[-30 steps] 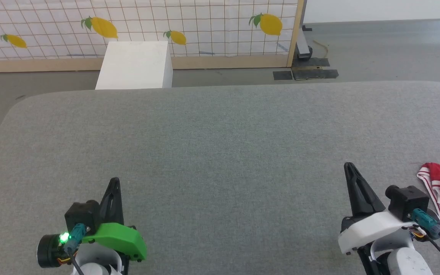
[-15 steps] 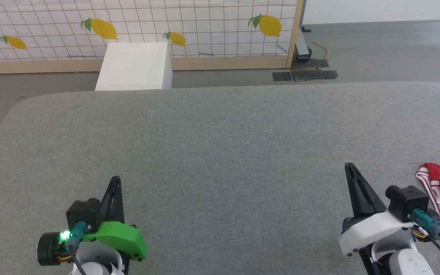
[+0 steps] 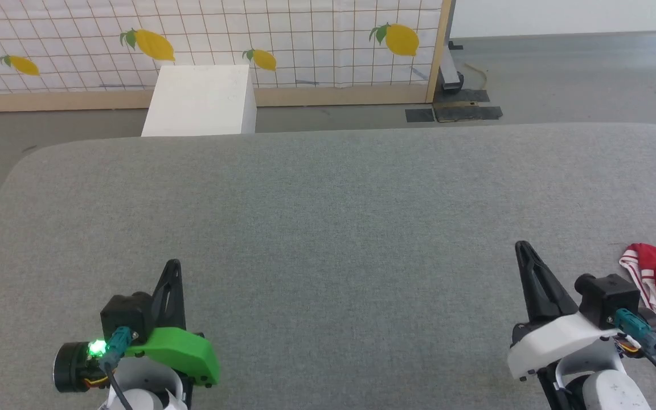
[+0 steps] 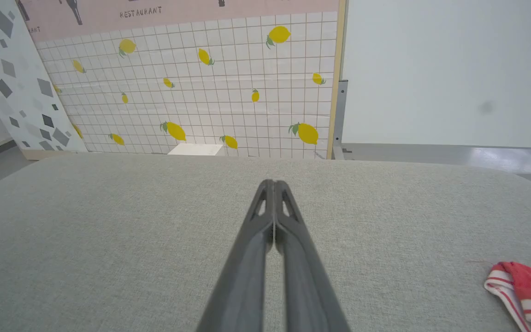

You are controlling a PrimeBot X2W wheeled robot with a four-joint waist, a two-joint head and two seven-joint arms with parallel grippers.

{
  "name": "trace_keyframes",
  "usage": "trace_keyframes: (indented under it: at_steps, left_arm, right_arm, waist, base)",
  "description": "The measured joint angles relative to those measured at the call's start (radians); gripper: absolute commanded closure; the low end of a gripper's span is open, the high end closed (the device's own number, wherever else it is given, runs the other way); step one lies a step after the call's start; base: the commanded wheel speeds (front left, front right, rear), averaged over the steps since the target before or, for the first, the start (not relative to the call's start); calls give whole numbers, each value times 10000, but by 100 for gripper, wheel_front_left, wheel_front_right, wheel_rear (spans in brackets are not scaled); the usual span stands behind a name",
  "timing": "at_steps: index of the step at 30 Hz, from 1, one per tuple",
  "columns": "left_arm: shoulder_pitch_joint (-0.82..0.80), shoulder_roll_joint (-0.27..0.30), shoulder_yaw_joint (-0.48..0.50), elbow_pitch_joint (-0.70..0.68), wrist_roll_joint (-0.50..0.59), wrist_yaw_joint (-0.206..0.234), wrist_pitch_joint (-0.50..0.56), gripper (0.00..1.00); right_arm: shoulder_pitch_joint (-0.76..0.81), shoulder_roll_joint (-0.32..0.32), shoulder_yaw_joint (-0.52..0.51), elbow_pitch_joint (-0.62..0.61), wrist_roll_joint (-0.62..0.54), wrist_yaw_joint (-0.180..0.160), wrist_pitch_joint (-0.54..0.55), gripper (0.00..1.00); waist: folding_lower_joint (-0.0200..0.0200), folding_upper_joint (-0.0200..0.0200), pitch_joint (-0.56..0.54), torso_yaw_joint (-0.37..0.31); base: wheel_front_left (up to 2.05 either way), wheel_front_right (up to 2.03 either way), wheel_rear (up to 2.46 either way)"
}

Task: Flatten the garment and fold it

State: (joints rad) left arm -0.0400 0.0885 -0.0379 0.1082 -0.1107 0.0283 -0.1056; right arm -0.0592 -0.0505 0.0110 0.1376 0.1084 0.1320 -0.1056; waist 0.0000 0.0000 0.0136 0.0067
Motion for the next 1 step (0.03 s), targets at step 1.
trace_keyframes:
  at_steps: [1]
  left_arm:
    - [4, -8, 6, -19, 23, -10, 8, 100]
  right_arm:
    - [5, 0, -2, -27, -33, 0, 2, 100]
  waist:
    - [0, 0, -3, -2]
  base:
    - [0, 0, 0]
